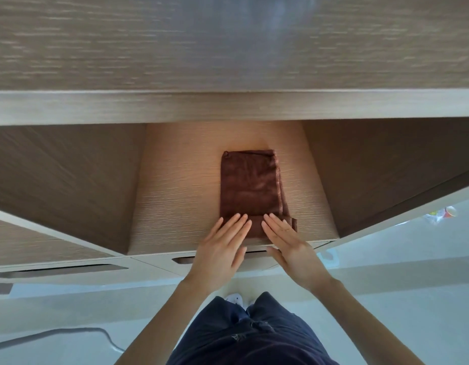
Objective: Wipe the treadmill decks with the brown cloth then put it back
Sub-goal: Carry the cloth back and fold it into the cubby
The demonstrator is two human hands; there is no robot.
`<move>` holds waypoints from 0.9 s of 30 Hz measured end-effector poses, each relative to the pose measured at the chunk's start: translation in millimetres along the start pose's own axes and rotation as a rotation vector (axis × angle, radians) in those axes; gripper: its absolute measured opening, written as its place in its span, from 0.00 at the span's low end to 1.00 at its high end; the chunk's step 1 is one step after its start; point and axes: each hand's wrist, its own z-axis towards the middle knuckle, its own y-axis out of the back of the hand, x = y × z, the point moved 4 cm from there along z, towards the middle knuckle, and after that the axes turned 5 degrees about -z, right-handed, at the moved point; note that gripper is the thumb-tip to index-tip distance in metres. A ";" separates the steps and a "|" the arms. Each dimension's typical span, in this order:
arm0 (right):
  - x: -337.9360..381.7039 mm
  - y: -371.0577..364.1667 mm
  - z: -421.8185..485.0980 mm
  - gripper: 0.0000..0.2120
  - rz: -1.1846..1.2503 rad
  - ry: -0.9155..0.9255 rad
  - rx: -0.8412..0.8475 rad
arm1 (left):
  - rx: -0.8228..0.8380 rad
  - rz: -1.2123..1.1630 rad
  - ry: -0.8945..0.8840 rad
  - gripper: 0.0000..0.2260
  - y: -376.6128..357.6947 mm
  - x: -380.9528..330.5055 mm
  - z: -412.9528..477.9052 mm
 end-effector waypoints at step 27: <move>-37.0 29.6 29.5 0.14 0.148 -0.347 -0.378 | -0.256 -0.087 0.277 0.19 31.8 32.9 28.4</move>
